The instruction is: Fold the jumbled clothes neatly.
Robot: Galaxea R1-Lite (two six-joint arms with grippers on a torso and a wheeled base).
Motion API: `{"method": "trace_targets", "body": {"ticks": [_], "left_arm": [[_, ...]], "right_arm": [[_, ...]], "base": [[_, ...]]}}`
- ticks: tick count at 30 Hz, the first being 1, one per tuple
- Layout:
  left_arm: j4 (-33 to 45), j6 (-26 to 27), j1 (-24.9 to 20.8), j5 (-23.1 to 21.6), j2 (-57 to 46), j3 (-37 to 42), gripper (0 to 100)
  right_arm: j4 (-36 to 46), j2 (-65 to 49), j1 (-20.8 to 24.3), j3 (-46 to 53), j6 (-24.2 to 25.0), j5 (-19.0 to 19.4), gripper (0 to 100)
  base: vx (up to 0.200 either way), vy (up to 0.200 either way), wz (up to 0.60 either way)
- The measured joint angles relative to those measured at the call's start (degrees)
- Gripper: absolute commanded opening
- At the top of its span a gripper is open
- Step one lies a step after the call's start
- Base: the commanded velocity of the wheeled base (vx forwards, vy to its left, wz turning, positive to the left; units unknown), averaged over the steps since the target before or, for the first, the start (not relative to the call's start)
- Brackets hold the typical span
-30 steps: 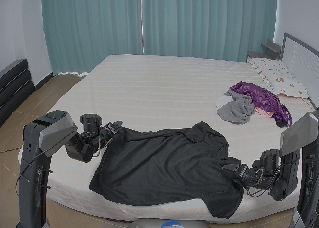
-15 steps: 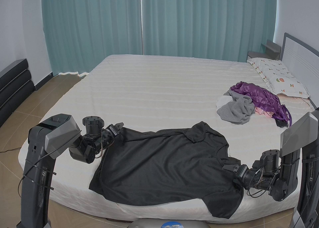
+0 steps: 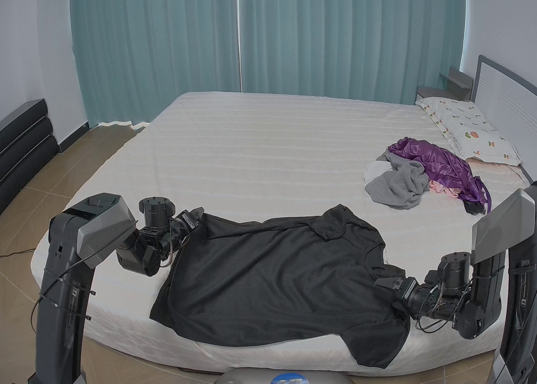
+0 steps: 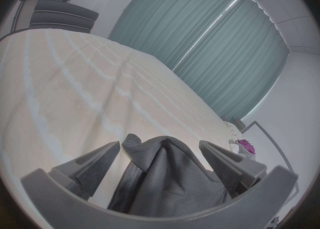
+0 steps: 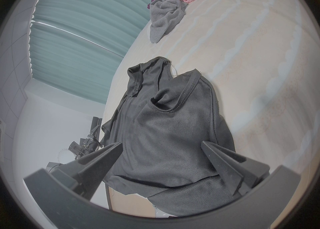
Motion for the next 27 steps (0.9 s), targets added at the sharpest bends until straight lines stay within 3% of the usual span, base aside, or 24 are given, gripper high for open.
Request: {"method": "trace_targets", "body": {"ticks": [9,10,15,19,27], "left_arm": [[2.99,1.06,-0.07,0.02,0.29,-0.35,100],[3.38,1.06,-0.07,0.02,0.30,-0.57,0],[4.47,0.95,0.00,0.41,0.79,-2.58,0],[3.56,0.84,0.04,3.47,1.29,-4.38,0],[-4.10,0.95,0.52,7.86,3.30,-8.55,0]], "right_arm": [[0.00,0.00,0.06,-0.04,0.00,-0.02,100],[0.00,0.00,0.06,-0.04,0.00,-0.02,100],[0.00,0.00,0.06,-0.04,0.00,-0.02,100],[0.00,0.00,0.06,-0.04,0.00,-0.02,100],[0.02,0.00,0.06,-0.04,0.00,-0.02,100]], "base": [[0.000,0.000,0.00],[0.000,0.000,0.00],[0.000,0.000,0.00],[0.000,0.000,0.00],[0.000,0.000,0.00]]}}
